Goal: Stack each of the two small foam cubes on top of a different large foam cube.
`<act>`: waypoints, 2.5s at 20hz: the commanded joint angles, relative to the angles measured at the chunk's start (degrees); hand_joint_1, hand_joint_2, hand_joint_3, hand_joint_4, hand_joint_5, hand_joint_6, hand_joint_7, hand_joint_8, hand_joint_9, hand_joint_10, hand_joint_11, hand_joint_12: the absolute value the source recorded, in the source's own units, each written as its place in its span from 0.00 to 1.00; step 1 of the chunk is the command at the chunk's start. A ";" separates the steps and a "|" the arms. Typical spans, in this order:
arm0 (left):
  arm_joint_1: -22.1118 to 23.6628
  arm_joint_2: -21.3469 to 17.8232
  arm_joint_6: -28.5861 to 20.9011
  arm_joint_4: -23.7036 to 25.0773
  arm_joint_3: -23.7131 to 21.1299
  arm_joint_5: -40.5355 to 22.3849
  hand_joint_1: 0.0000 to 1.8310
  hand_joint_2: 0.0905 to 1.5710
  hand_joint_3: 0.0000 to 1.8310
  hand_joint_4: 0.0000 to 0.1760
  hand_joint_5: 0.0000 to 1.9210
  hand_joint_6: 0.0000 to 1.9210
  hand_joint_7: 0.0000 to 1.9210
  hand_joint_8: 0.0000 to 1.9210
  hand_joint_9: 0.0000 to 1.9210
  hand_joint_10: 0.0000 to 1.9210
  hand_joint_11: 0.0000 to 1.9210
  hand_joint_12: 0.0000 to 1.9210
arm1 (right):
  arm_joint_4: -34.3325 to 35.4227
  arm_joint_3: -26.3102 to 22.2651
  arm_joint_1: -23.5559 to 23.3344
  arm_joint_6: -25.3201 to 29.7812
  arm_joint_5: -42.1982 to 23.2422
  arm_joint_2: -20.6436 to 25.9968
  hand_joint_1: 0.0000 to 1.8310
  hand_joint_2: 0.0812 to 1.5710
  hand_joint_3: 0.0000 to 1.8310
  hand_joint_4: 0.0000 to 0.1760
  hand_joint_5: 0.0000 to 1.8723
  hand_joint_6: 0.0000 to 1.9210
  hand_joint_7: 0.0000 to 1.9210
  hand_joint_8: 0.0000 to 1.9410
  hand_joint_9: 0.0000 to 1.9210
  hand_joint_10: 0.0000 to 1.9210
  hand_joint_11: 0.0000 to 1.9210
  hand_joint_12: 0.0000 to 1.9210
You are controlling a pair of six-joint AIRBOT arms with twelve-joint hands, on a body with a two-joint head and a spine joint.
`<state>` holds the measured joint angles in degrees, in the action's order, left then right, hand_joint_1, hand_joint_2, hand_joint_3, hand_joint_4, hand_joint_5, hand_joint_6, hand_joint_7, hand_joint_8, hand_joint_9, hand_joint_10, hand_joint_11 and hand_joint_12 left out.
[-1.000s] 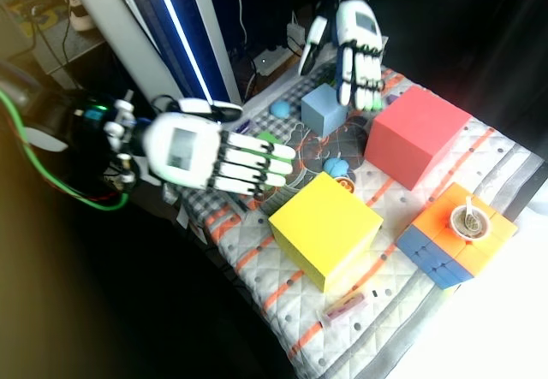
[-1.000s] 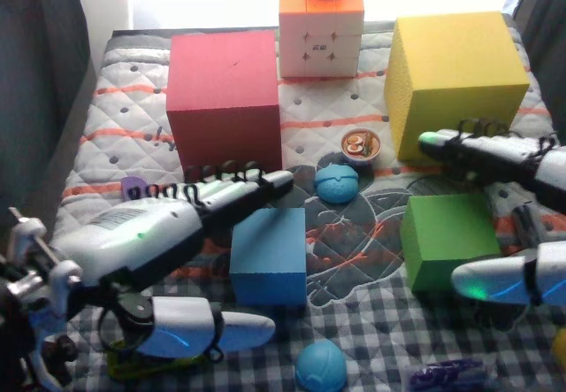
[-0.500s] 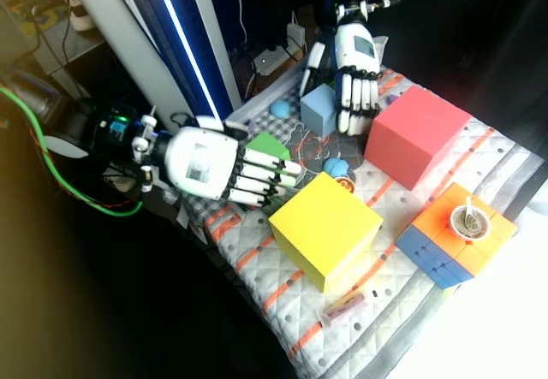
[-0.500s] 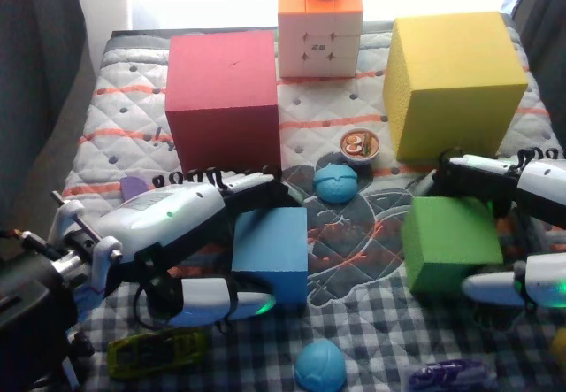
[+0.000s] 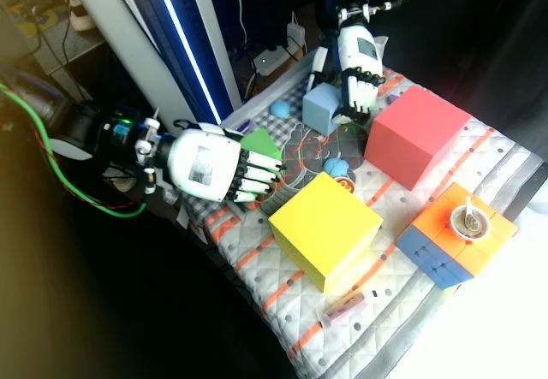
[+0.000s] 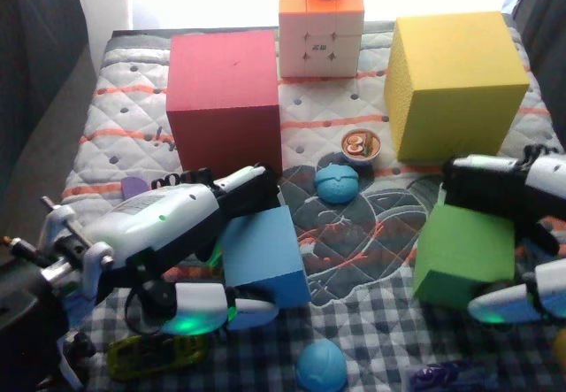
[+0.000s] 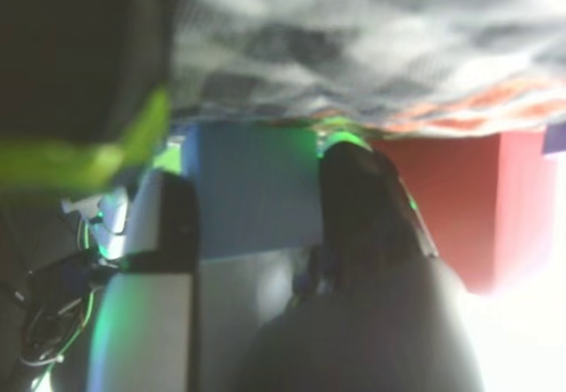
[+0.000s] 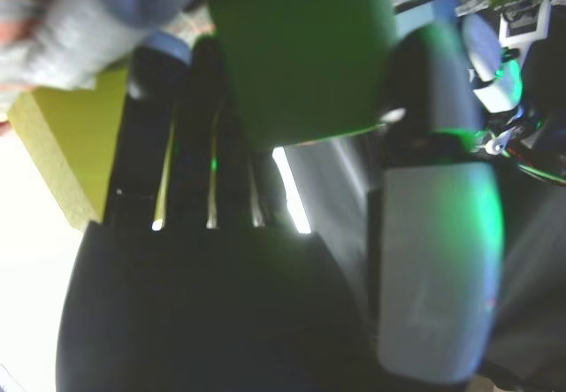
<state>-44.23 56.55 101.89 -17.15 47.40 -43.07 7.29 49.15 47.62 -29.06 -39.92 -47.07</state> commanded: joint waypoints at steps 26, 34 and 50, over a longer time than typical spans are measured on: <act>20.89 -4.51 6.42 1.36 4.51 -3.97 0.55 0.91 0.01 0.06 0.16 0.95 0.21 0.98 0.14 1.00 0.24 1.00 | 0.89 8.44 -22.66 0.34 -2.13 0.41 0.62 0.70 0.25 0.00 0.24 0.91 0.39 0.84 0.50 1.00 0.56 1.00; 26.59 -2.52 16.89 -6.96 9.29 4.54 0.77 0.74 0.00 0.00 0.07 0.96 0.04 0.99 0.14 1.00 0.26 1.00 | 4.54 15.28 -27.13 0.34 6.36 -2.06 0.61 0.71 0.23 0.00 0.25 0.90 0.38 0.84 0.45 1.00 0.51 1.00; 25.14 1.89 17.61 -17.64 17.69 11.46 0.69 0.85 0.00 0.00 0.06 0.85 0.22 0.92 0.17 1.00 0.26 1.00 | 15.10 20.58 -28.26 0.34 14.79 -5.56 0.65 0.68 0.24 0.00 0.28 0.83 0.43 0.80 0.52 0.97 0.59 1.00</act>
<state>-18.94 58.48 118.65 -35.83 64.77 -27.88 22.50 69.28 20.21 -29.26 -19.22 -53.15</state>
